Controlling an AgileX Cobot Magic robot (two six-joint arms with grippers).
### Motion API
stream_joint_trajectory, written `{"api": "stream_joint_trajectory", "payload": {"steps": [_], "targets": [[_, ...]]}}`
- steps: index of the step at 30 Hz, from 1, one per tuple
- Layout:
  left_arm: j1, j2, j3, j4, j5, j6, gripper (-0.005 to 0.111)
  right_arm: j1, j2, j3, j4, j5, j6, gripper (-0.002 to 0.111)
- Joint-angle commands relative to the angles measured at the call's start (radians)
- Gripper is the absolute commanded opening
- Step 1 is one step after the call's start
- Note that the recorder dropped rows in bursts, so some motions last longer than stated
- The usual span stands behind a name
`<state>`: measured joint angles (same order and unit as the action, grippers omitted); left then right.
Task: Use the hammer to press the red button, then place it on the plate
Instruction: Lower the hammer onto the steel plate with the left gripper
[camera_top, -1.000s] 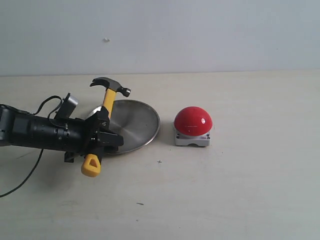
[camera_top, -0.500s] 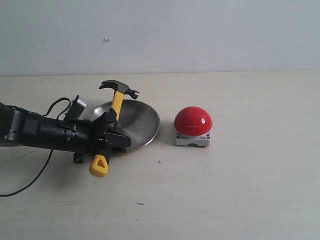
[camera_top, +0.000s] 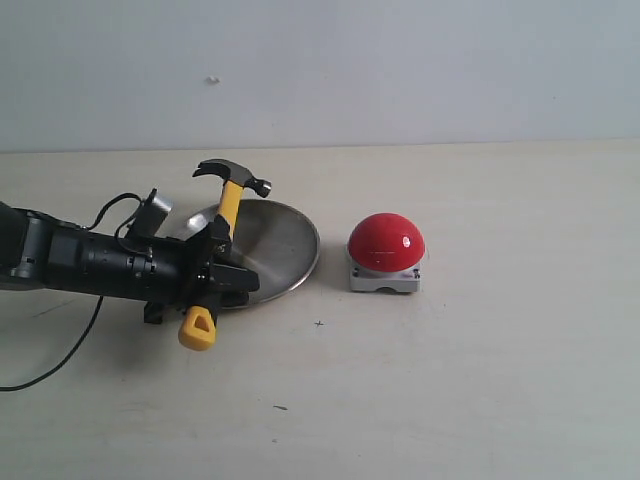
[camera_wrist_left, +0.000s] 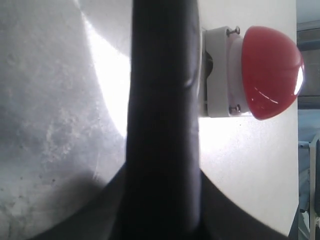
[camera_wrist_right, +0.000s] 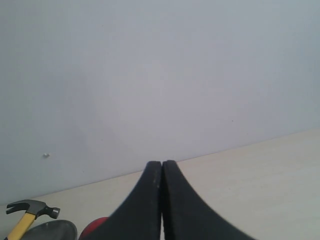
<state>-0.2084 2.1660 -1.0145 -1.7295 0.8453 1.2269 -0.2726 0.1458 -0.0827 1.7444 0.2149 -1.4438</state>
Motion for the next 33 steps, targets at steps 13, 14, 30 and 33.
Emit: {"api": "stream_joint_trajectory", "payload": {"steps": [13,14,30,33], "targets": [[-0.003,-0.003,-0.008,-0.015,0.03,-0.021,0.044,-0.003,-0.005,0.006,0.0,0.004,0.001,0.0],[-0.003,-0.003,-0.008,-0.015,0.03,-0.021,0.045,-0.003,-0.005,0.006,0.0,0.004,0.001,0.0],[0.001,-0.007,-0.008,0.014,0.047,-0.108,0.045,-0.003,-0.005,0.006,0.0,0.004,0.001,0.0],[0.004,-0.024,-0.008,0.029,0.049,-0.126,0.045,-0.003,-0.005,0.006,0.0,0.004,0.001,0.0]]}}
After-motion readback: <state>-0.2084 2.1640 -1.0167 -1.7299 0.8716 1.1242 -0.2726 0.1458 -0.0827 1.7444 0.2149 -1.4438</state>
